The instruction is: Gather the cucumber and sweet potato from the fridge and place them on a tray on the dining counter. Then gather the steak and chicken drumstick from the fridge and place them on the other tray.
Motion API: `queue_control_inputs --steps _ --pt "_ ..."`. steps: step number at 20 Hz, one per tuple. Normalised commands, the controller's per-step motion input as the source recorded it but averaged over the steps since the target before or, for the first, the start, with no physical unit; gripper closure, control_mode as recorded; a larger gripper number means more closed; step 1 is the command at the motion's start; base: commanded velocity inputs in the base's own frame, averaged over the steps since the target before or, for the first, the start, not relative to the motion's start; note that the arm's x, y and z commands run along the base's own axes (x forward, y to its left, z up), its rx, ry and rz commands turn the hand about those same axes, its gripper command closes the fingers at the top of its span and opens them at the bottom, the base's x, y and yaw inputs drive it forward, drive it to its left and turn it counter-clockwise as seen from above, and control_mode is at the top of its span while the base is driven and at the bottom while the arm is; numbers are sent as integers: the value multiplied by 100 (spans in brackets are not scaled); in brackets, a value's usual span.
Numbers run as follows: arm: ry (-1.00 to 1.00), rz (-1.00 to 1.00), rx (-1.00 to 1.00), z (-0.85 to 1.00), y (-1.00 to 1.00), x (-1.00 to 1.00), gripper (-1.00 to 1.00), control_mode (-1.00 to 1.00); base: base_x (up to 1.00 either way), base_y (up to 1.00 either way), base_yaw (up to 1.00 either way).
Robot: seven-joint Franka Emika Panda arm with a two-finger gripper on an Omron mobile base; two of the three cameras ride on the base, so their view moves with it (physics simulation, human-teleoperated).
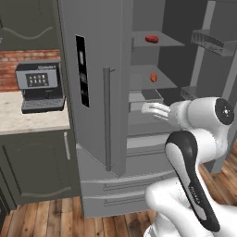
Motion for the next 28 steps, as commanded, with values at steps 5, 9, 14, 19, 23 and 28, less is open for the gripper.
queue_control_inputs --steps 5,9,14,19,23,28 --pt "0 -4 15 1 0 29 100 -100 0 0 0" --pt "5 0 18 21 -18 30 100 -100 0 0 0" --pt "10 0 15 12 -12 31 100 -100 0 0 0" --pt "31 0 14 8 0 40 100 -100 0 0 0" --pt "27 0 18 7 -7 41 100 -100 0 0 0" --pt "7 0 21 0 -8 36 100 -100 0 0 0"
